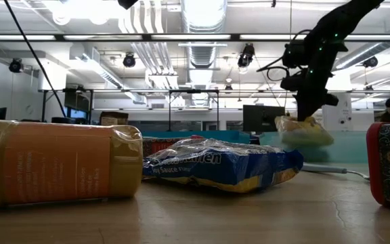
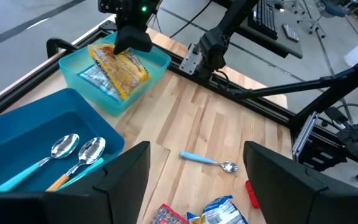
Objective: Pick & Place Food Item
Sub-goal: Put the yellow noodle pack into the green bin, then put the light blue spoon into the blue bin
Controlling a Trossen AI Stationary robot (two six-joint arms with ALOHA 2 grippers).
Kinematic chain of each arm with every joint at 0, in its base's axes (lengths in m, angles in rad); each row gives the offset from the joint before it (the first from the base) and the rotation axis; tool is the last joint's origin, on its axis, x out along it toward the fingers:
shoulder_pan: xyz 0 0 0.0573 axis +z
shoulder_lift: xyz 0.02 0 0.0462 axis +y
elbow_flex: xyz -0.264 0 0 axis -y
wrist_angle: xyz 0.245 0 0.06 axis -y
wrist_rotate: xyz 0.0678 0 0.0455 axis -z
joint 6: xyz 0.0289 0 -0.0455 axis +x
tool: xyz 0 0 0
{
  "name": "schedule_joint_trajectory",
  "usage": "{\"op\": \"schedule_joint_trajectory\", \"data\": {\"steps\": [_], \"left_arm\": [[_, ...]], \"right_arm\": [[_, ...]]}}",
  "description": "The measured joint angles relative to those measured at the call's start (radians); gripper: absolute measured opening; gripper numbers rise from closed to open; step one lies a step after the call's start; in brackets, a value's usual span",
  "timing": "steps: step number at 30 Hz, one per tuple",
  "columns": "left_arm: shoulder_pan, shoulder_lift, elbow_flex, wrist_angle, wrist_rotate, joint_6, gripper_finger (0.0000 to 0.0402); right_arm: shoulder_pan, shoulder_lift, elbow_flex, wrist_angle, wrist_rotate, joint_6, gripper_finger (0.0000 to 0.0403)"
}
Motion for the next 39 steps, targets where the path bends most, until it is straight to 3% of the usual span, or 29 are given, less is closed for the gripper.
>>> {"op": "schedule_joint_trajectory", "data": {"steps": [15, 29, 34, 39], "left_arm": [[0.0, 0.0, 0.0, -0.028, 0.0, 0.0, 0.0263], [0.0, 0.0, 0.0, -0.028, 0.0, 0.006, 0.0263], [0.0, 0.0, 0.0, -0.04, 0.001, 0.003, 0.0263], [-0.001, 0.0, 0.0, -0.067, 0.004, -0.006, 0.0263]], "right_arm": [[0.001, 0.0, 0.0, 0.0, 0.012, -0.054, 0.0018], [0.001, 0.0, 0.0, 0.028, 0.003, 0.01, 0.0212], [0.001, -0.003, 0.0, 0.059, 0.019, 0.049, 0.0245], [0.001, -0.048, 0.009, 0.047, 0.097, 0.083, 0.0249]]}}
